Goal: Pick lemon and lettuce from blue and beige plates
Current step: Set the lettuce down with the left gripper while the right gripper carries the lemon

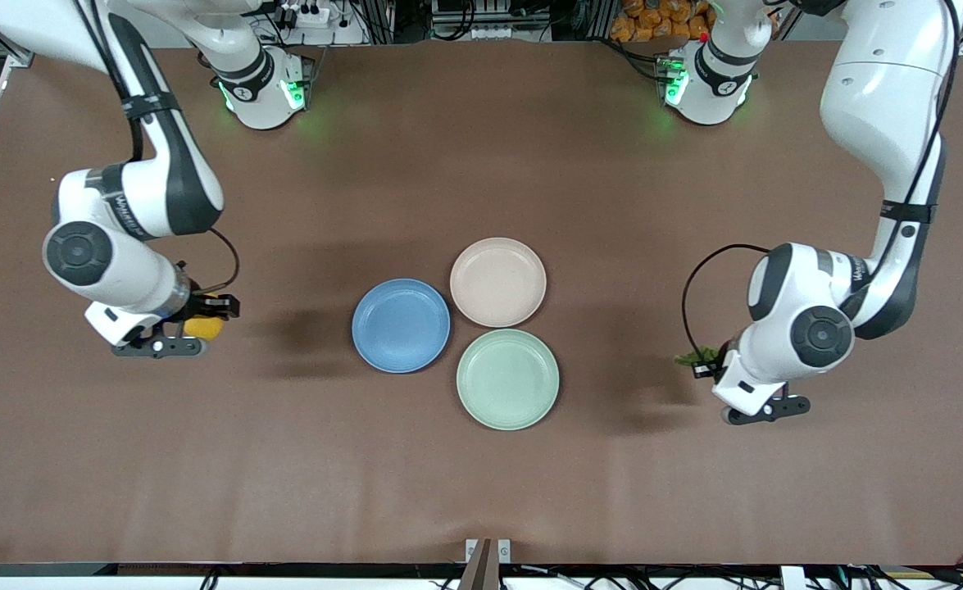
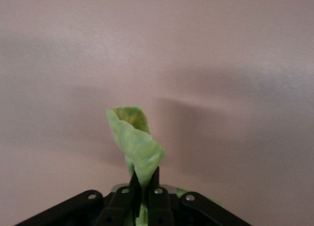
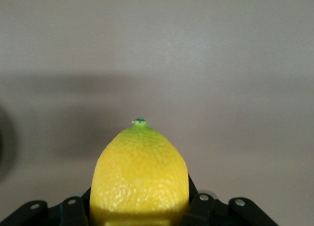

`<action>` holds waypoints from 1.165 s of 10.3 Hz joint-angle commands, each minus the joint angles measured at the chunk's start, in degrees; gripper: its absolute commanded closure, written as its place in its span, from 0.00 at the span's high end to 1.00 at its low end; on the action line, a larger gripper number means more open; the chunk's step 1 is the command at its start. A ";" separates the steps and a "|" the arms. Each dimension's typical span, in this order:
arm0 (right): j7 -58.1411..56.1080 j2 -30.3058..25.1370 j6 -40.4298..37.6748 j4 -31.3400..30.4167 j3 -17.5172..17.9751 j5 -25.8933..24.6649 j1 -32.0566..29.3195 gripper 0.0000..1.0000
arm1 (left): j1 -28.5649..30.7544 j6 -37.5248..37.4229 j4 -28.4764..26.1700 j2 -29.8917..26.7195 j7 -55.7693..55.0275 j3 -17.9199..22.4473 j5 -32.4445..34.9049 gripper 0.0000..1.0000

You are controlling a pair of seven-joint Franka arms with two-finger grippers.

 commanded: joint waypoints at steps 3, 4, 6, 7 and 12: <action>-10.96 -1.77 11.86 -10.70 -6.79 2.25 -0.28 0.09 | 0.40 -0.71 -5.79 -3.07 1.09 -0.80 -1.06 1.00; -10.97 -1.16 14.50 -12.55 -7.32 2.25 -0.28 0.09 | 0.57 -0.62 -10.43 -6.31 0.39 -0.89 -1.50 1.00; -11.05 0.33 19.34 -15.45 -8.03 2.25 -0.10 0.09 | 2.77 1.91 -19.15 -12.91 0.39 -2.46 -4.39 1.00; -11.05 1.99 21.01 -15.55 -8.03 2.25 -0.02 0.09 | 3.03 1.93 -20.92 -15.02 0.39 -2.64 -5.54 1.00; -10.97 8.42 29.02 -15.47 -8.03 2.25 0.86 0.15 | 2.34 1.41 -28.49 -27.68 1.26 -3.61 -7.75 1.00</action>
